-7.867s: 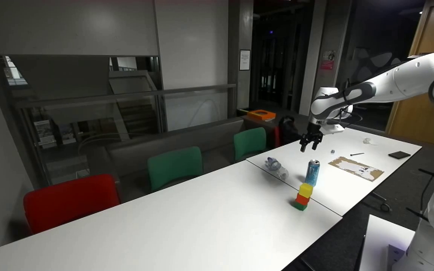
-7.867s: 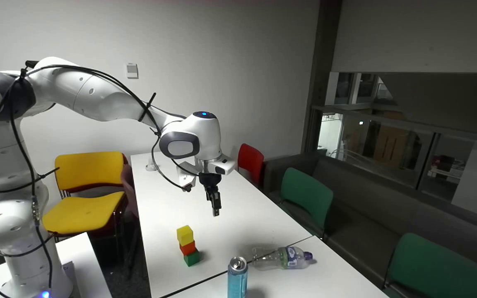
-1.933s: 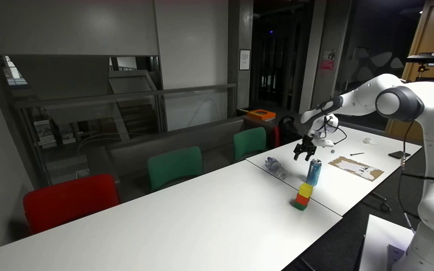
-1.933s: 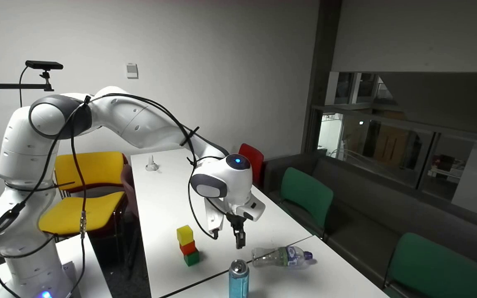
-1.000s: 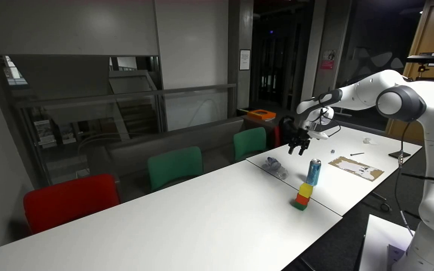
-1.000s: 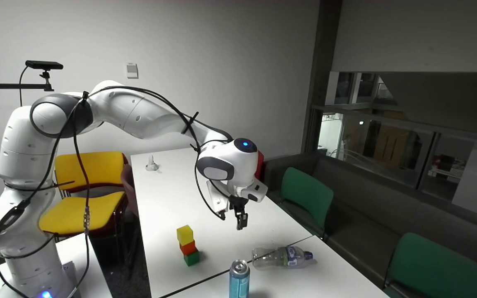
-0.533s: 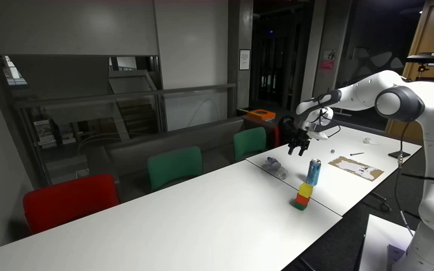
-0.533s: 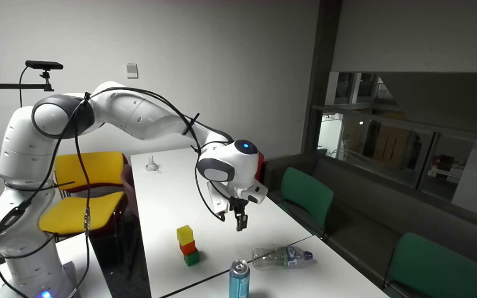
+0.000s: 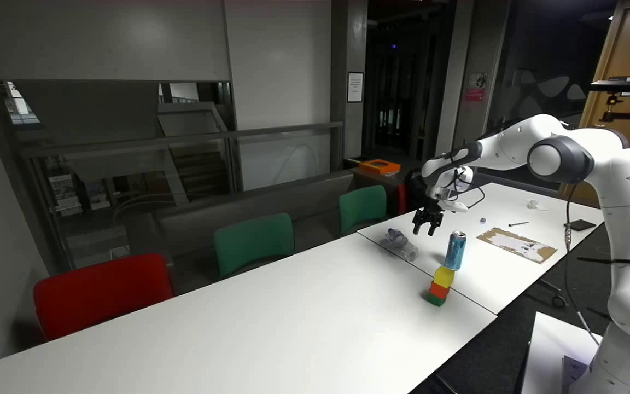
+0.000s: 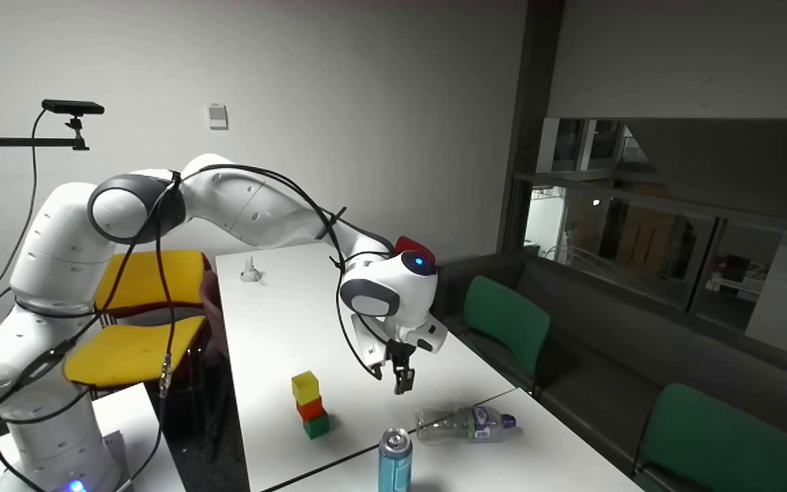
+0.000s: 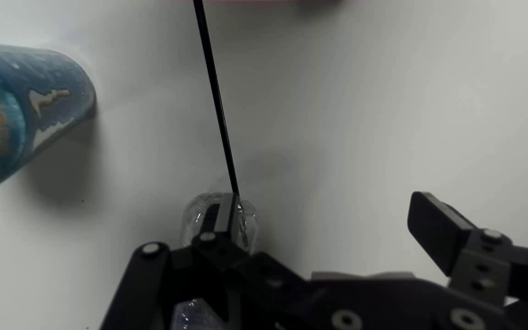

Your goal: Push the blue can to the right

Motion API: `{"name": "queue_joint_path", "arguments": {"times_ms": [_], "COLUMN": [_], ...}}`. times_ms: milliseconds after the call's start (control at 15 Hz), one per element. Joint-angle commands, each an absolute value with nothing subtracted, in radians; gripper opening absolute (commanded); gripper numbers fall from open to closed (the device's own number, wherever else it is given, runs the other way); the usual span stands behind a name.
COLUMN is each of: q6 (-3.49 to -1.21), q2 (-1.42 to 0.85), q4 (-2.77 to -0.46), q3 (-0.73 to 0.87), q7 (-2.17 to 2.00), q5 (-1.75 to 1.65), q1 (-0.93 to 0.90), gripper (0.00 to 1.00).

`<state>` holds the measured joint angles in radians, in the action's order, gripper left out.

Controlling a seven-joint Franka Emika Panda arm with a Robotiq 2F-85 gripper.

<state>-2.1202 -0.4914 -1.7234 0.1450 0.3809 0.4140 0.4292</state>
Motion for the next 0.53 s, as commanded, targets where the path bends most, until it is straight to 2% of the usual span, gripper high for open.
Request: {"name": "queue_joint_path", "arguments": {"times_ms": [0, 467], "q6": [-2.056, -1.981], "q2": [-0.582, -0.714], "q4": [-1.608, -1.5], "q3": [0.126, 0.113], "q7": [0.351, 0.317], "q5": [0.412, 0.416], "q1": [0.445, 0.472], "gripper": [1.0, 1.0]}}
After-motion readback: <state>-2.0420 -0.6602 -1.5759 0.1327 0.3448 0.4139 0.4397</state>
